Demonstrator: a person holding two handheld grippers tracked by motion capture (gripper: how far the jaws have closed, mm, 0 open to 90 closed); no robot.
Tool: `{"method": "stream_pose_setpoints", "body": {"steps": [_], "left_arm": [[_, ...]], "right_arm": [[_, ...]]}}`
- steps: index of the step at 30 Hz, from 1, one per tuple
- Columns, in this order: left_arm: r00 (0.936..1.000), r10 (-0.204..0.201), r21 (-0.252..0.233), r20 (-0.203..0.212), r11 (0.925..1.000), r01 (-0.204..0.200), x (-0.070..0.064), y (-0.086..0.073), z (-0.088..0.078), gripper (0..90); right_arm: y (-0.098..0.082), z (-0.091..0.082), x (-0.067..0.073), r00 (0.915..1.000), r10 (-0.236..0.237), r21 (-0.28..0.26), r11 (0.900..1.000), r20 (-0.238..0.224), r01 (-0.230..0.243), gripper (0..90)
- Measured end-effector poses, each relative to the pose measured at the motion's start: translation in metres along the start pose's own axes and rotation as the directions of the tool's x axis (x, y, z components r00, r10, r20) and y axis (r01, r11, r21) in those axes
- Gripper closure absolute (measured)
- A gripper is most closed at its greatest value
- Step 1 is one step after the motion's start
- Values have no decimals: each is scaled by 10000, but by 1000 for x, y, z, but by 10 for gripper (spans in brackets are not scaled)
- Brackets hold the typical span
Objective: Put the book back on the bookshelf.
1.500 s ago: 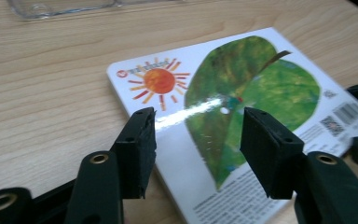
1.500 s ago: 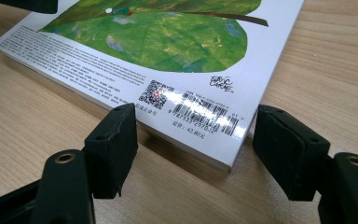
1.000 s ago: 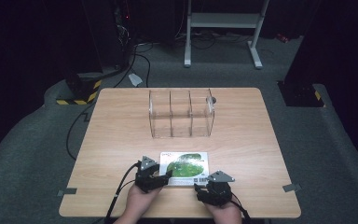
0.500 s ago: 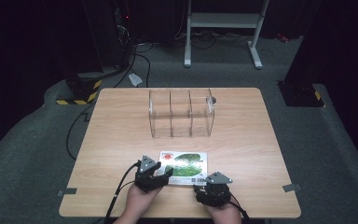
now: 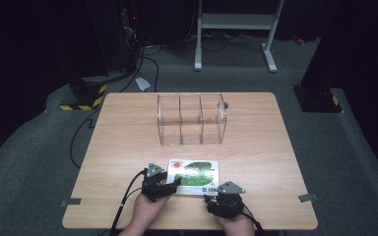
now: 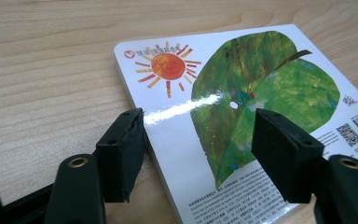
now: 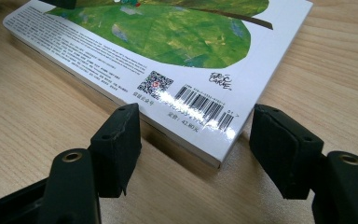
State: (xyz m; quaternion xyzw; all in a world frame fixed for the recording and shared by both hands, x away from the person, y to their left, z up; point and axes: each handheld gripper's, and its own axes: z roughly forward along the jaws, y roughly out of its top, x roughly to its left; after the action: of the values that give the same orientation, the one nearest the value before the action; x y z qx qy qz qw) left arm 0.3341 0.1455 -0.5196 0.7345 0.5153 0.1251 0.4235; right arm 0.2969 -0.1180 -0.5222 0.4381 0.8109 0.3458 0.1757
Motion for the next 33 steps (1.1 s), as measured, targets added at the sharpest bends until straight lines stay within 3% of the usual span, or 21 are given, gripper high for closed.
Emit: {"method": "stream_pose_setpoints", "body": {"steps": [4, 7, 12, 14, 15, 17, 22, 26, 28, 33], "left_arm": [[9998, -175, -354, 93, 9992, 178, -1, 2, -5, 372], [9999, -134, -409, 98, 9991, 138, -1, 2, -6, 379], [9999, -94, -908, 132, 9958, 106, 0, 2, -14, 439], [9992, -238, -945, 319, 9952, 267, 2, 2, -16, 464], [9963, -585, -916, 633, 9937, 642, 5, 0, -18, 475], [9939, -780, -911, 783, 9922, 850, 8, -2, -19, 500], [9918, -890, -895, 921, 9912, 973, 10, -7, -23, 576], [9757, -1469, -680, 1627, 9848, 1596, 17, -11, -25, 609], [9631, -1525, -420, 2218, 9853, 1657, 19, -13, -24, 649], [9709, -1265, -370, 2033, 9899, 1367, 11, -13, -20, 593]], "right_arm": [[0, 0, 0, 9999, 109, -4, 9999, -25, -109, 337], [0, 0, 0, 9999, 134, -14, 9999, -43, -134, 338], [0, 0, 0, 9999, 160, -29, 9999, -40, -160, 338], [-1, -1, -1, 9997, 209, -29, 9998, -111, -209, 338], [-1, -1, -1, 9998, 182, -57, 9998, -119, -183, 338], [-1, -1, -1, 9998, 176, -64, 9998, -109, -176, 338], [-1, -1, -1, 9998, 196, -45, 9998, -80, -197, 340], [-1, -2, -1, 9993, 359, -72, 9993, -116, -359, 344], [-1, -2, -1, 9992, 387, -102, 9992, -137, -389, 346], [-2, -2, -1, 9991, 410, -91, 9991, -138, -411, 345]]}}
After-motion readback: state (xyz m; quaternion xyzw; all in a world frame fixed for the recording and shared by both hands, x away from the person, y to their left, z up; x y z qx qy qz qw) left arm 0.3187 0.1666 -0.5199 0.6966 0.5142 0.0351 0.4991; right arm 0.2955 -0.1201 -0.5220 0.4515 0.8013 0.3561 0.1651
